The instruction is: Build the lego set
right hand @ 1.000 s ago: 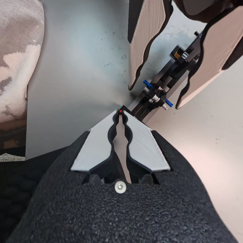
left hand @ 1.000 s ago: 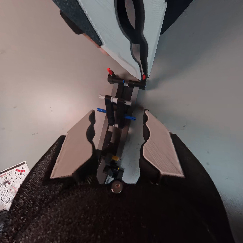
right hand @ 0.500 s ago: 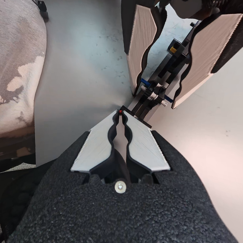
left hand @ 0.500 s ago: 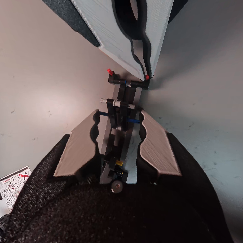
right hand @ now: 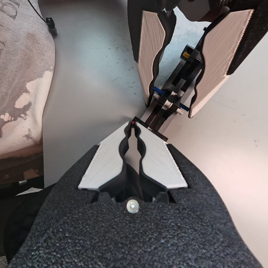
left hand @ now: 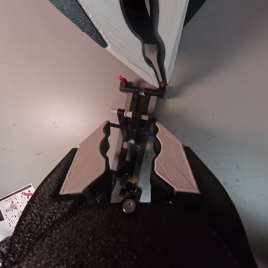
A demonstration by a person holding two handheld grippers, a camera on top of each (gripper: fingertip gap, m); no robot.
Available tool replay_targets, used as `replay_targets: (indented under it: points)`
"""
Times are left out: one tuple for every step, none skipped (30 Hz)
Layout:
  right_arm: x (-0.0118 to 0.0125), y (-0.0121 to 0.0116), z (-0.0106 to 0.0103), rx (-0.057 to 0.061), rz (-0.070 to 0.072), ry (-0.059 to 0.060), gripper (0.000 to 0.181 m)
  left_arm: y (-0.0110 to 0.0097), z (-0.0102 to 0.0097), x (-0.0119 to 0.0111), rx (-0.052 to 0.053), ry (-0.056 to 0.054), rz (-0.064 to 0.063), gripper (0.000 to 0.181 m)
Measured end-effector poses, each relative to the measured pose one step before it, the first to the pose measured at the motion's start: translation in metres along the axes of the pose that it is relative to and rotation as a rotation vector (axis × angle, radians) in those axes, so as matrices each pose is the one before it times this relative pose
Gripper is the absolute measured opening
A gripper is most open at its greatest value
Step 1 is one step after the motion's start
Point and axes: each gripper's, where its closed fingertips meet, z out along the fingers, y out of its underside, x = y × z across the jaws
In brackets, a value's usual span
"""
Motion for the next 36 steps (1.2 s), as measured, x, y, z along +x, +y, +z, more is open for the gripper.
replay_targets:
  points:
    - [-0.00002,-0.00017,-0.0001,-0.0003,0.0005,-0.0001,0.003,-0.00008,-0.00004,0.0001,0.0003,-0.0009,0.001,0.061]
    - [-0.00015,-0.00013,0.0,-0.0002,0.0011,-0.0001,0.003,-0.00003,-0.00004,-0.00003,0.0006,-0.0009,0.0014,0.061]
    - [-0.00007,-0.00015,-0.00019,0.001,0.0022,-0.0004,0.003,0.00008,-0.00001,0.00009,0.0007,-0.0009,0.0015,0.06]
    - [-0.00009,0.00002,-0.00007,0.0009,0.0035,-0.0006,0.003,-0.00008,-0.00002,0.00003,0.0003,-0.0008,0.0008,0.06]
    - [-0.00005,-0.00008,-0.00016,0.0016,0.0026,-0.0006,0.003,-0.00005,-0.00003,0.00005,0.0001,-0.0007,0.0008,0.06]
    - [-0.00004,-0.00009,-0.00014,0.0015,0.0019,-0.0002,0.003,-0.00001,-0.00005,0.00002,-0.0002,-0.0007,0.0011,0.06]
    - [-0.00012,-0.00006,0.0,0.0009,0.0014,0.0001,0.003,-0.00009,0.00001,-0.00003,-0.0001,-0.0005,0.0009,0.06]
    - [-0.00005,-0.00009,-0.00015,0.0017,0.0001,0.0004,0.003,0.00005,0.0,0.00018,0.0002,-0.0004,0.0012,0.06]
    - [-0.00005,0.00003,-0.00009,0.001,0.004,-0.0008,0.003,-0.00008,-0.00002,0.00004,0.0003,-0.0004,0.0012,0.06]
    - [-0.00014,-0.00017,-0.00008,0.0015,0.0021,-0.0011,0.003,0.00001,-0.00001,0.00026,0.0004,-0.0003,0.0017,0.06]
    - [-0.0001,0.00001,-0.00006,0.0007,0.0016,-0.001,0.003,-0.00008,0.00004,0.00023,0.0004,-0.0004,0.0019,0.06]
    - [-0.00011,-0.00018,-0.00005,0.0011,0.0019,-0.0012,0.003,-0.00004,-0.00009,0.00011,0.0004,-0.0013,0.0014,0.06]
    - [-0.00002,-0.00004,-0.0001,-0.0001,0.0007,-0.0005,0.003,0.00003,0.00001,-0.00001,0.0004,-0.0018,0.0011,0.06]
    - [-0.00012,-0.00014,-0.00002,0.0004,0.0002,0.0,0.003,-0.0001,-0.00004,0.00002,0.0003,-0.0015,0.001,0.06]
    - [-0.00004,-0.00007,-0.00013,0.001,0.0004,0.0004,0.003,0.00007,0.00002,-0.00004,0.0002,-0.0013,0.0013,0.06]
    - [-0.00006,-0.00017,-0.00019,0.0011,0.0021,-0.0005,0.003,-0.00006,-0.00006,-0.00001,0.0001,-0.0012,0.0018,0.059]
    - [-0.00009,-0.00007,-0.00016,0.0013,0.0021,-0.0004,0.003,-0.00001,0.00006,-0.00006,0.0001,-0.0011,0.0017,0.059]
    - [-0.00007,-0.00023,-0.00017,0.0018,0.0015,0.0001,0.003,0.0,0.00005,-0.00004,0.0,-0.0011,0.0016,0.059]
    - [-0.00003,-0.00014,-0.00007,0.0008,0.0024,-0.0003,0.003,-0.00004,-0.00004,-0.00006,0.0,-0.001,0.0016,0.059]
    - [-0.00002,-0.00023,-0.0001,0.0006,0.0005,0.0002,0.003,0.00007,0.00001,0.0,0.0002,-0.0009,0.0014,0.059]
    - [-0.00012,-0.00024,-0.00011,0.001,0.0002,0.0002,0.003,-0.00001,0.00005,-0.00001,0.0001,-0.0008,0.0017,0.059]
    - [0.00003,-0.00016,-0.00006,0.0009,0.0019,-0.0002,0.003,0.00003,-0.00004,-0.0001,0.0003,-0.0007,0.0015,0.059]
    - [0.00008,-0.00016,-0.0001,0.0016,0.0026,0.0001,0.003,-0.00005,0.0001,-0.00002,0.0005,-0.0006,0.0009,0.059]
    - [0.0,-0.0003,-0.00005,0.0008,0.0022,0.0003,0.003,0.00005,-0.00002,-0.00012,0.0003,-0.0005,0.0008,0.058]
    - [0.00015,-0.00009,-0.00011,0.0008,0.0009,0.0011,0.003,0.00005,0.00005,-0.00003,-0.0002,-0.0006,0.0009,0.059]
    - [0.00006,-0.00015,-0.00005,0.001,0.0002,0.0015,0.003,-0.00001,-0.00003,-0.00008,-0.0001,-0.0008,0.0009,0.059]
    - [0.00009,-0.00048,-0.00032,0.0036,0.0014,0.0017,0.003,0.0,0.00008,-0.00009,0.0002,-0.0009,0.0012,0.059]
    - [0.00018,-0.00014,-0.00031,0.002,0.0055,-0.0002,0.003,-0.00002,-0.00002,-0.00013,0.0,-0.0012,0.0008,0.059]
    - [-0.00004,0.00014,0.00011,-0.0012,-0.0023,0.0019,0.003,-0.00001,0.00008,-0.00007,0.0002,-0.0013,0.0002,0.059]
    - [-0.00007,0.00042,0.00078,-0.0065,-0.0096,0.0045,0.003,-0.00002,0.00001,-0.0001,0.0001,-0.001,-0.0006,0.059]
    - [-0.00001,0.00114,0.00111,-0.0165,-0.0144,0.0078,0.003,-0.00012,0.00002,-0.00005,0.0002,-0.0007,-0.0041,0.059]
    - [-0.00031,0.00087,0.00137,-0.021,-0.023,0.0116,0.003,-0.00013,0.00009,-0.00015,0.0018,-0.0014,-0.0065,0.059]
    - [-0.00024,0.00027,0.00095,-0.0166,-0.0198,0.0111,0.003,-0.00008,-0.00023,-0.00009,0.0055,-0.0027,-0.0014,0.059]
    - [-0.00027,0.00032,0.00091,-0.0128,-0.0093,0.0073,0.003,-0.00007,-0.00023,-0.00008,0.0078,-0.0024,0.004,0.06]
    - [0.00021,0.00096,0.00126,-0.0126,-0.005,0.0071,0.003,0.00015,-0.00016,-0.0001,0.0058,0.0004,0.0014,0.06]
    - [-0.00034,0.00146,0.00182,-0.0159,-0.0079,0.0046,0.003,-0.00007,-0.00012,-0.00004,0.0036,0.0045,-0.0039,0.061]
